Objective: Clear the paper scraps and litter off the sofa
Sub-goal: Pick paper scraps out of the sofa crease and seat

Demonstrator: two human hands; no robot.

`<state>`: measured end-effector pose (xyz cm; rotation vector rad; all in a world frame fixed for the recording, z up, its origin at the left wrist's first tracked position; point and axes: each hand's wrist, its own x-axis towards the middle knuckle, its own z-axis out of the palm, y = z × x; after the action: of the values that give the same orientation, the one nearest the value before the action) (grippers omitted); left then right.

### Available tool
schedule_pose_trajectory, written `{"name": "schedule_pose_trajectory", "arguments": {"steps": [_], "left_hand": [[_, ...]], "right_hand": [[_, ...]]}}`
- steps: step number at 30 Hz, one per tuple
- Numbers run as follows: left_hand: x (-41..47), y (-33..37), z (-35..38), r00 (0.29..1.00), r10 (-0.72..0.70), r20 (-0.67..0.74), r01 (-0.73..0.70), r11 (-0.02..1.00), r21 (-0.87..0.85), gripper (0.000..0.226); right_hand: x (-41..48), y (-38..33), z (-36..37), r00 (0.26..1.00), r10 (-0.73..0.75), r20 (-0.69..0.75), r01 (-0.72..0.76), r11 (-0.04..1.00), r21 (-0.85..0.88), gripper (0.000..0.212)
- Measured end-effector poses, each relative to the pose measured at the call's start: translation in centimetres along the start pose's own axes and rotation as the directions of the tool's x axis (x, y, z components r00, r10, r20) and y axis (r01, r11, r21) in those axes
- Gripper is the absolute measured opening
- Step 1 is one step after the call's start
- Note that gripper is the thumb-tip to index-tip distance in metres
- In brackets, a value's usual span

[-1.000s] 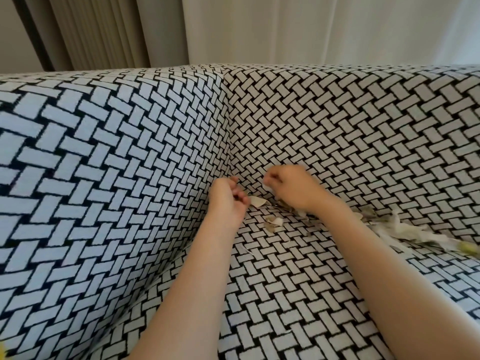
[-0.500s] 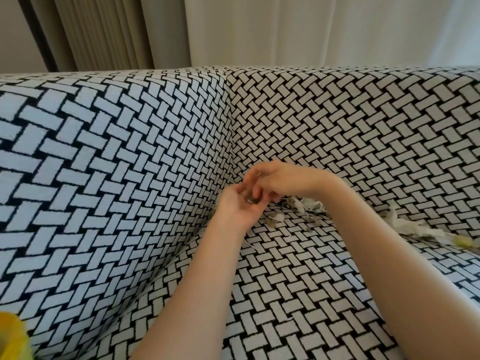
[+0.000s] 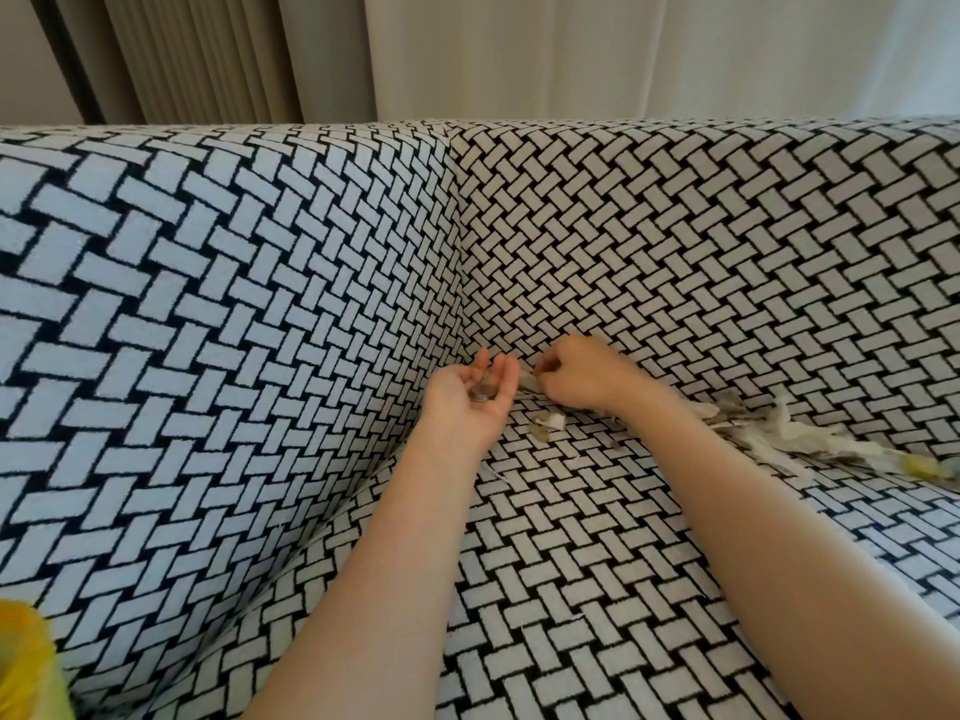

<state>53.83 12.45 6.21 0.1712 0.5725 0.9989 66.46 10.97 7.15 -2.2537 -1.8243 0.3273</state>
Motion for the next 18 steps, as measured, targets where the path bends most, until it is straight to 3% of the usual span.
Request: {"name": "schedule_pose_trajectory", "arguments": {"steps": [2,7,15,18], "left_hand": [[0.0,0.0,-0.1,1.0,0.002,-0.006,-0.002,1.0,-0.003,0.024],[-0.5,-0.1,0.2,1.0,0.019,-0.015,-0.019,1.0,0.008,0.025],[-0.3,-0.2,-0.1,1.0,0.025,0.01,-0.025,1.0,0.002,0.023],[-0.2,-0.1,-0.1,1.0,0.028,0.012,-0.028,0.999,0.016,0.022]], "right_hand": [[0.1,0.1,0.0,0.999,0.019,-0.042,-0.023,0.994,-0.109,0.036],[0.5,-0.1,-0.3,0.996,0.049,-0.076,-0.072,0.936,-0.346,0.025],[0.7,-1.2,-0.2,0.987,0.119,0.112,-0.058,0.896,-0.439,0.024],[0.8,-1.2,0.0,0.989,0.126,0.078,-0.075,0.877,-0.475,0.025]]}}
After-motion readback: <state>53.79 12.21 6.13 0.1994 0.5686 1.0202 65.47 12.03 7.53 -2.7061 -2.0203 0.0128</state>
